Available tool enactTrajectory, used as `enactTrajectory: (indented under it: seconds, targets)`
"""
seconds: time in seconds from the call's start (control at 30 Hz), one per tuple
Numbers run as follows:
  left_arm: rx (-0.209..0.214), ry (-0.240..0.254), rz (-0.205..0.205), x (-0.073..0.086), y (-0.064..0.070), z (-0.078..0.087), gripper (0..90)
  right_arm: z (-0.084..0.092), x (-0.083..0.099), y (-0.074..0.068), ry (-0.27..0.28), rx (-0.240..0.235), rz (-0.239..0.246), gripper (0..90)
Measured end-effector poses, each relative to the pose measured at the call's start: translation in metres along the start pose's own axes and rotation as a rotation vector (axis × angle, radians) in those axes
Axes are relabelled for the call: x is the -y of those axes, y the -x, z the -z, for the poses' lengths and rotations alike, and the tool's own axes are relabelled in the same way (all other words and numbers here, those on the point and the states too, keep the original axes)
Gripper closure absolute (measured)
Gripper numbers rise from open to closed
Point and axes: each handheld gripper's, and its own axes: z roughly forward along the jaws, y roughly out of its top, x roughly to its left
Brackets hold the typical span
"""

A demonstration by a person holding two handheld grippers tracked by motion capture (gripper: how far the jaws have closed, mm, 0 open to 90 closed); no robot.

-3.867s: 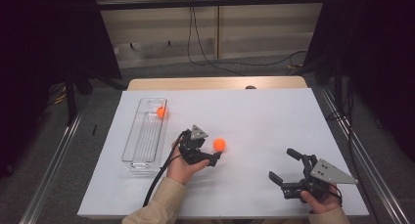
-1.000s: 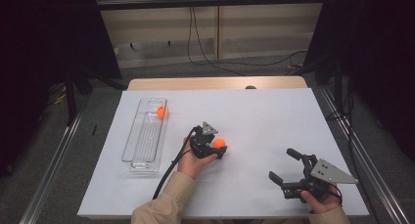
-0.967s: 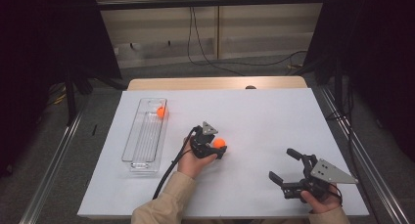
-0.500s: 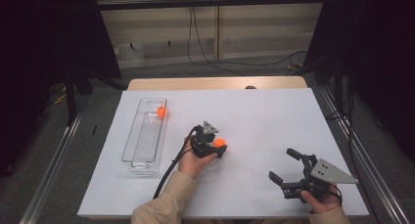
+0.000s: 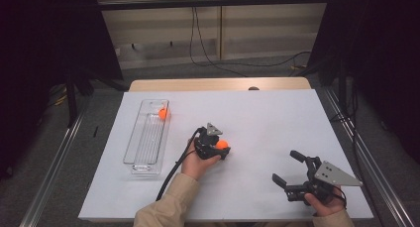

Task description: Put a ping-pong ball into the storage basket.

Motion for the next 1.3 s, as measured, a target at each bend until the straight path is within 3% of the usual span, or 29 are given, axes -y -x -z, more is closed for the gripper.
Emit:
enactTrajectory:
  seconds: [1.3]
  targets:
    - [-0.002,-0.014,-0.005,0.0017,-0.0002,-0.0033,50.3,-0.0001,0.0001,0.0,-0.001,-0.001,0.001,1.7]
